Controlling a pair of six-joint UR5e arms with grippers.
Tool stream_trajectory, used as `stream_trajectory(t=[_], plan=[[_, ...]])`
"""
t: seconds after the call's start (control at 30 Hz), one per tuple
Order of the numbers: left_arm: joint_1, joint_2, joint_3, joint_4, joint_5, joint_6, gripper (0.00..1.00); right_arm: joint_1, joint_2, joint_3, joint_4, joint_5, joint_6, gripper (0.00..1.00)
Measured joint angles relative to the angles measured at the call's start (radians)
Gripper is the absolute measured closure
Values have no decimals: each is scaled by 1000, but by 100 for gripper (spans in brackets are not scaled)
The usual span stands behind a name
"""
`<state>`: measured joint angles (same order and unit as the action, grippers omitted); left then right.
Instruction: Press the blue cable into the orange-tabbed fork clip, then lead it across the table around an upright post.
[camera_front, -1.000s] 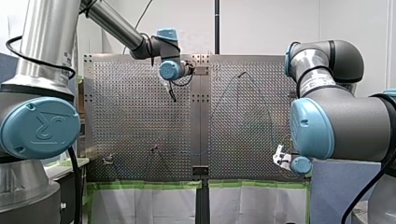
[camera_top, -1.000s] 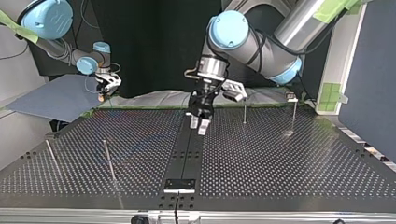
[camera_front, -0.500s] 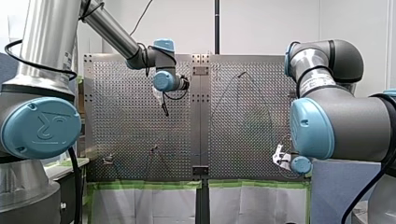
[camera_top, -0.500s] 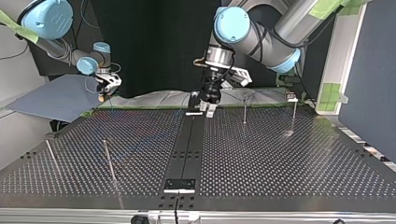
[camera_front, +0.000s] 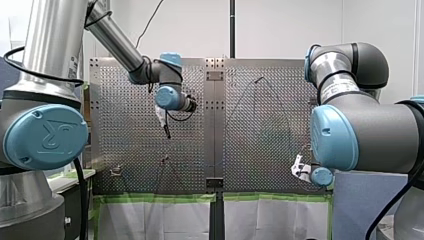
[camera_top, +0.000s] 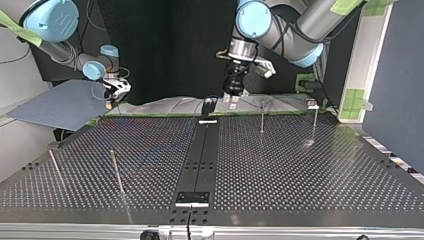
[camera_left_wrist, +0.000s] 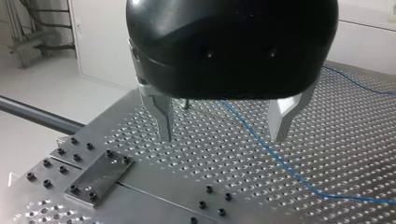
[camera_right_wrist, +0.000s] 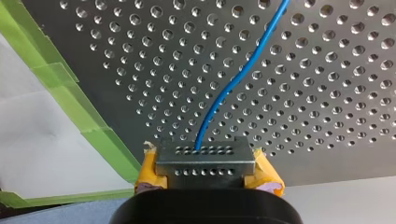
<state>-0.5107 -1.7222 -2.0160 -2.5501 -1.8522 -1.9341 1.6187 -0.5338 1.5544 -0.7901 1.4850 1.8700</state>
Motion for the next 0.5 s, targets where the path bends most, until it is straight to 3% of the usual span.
stream_trajectory(t=[0.33, 0.5], plan=[[13, 1, -83, 13, 11, 4, 0, 2, -2, 0, 0, 0, -1, 100], [19, 1, -131, 50, 33, 10, 0, 3, -3, 0, 0, 0, -1, 100]])
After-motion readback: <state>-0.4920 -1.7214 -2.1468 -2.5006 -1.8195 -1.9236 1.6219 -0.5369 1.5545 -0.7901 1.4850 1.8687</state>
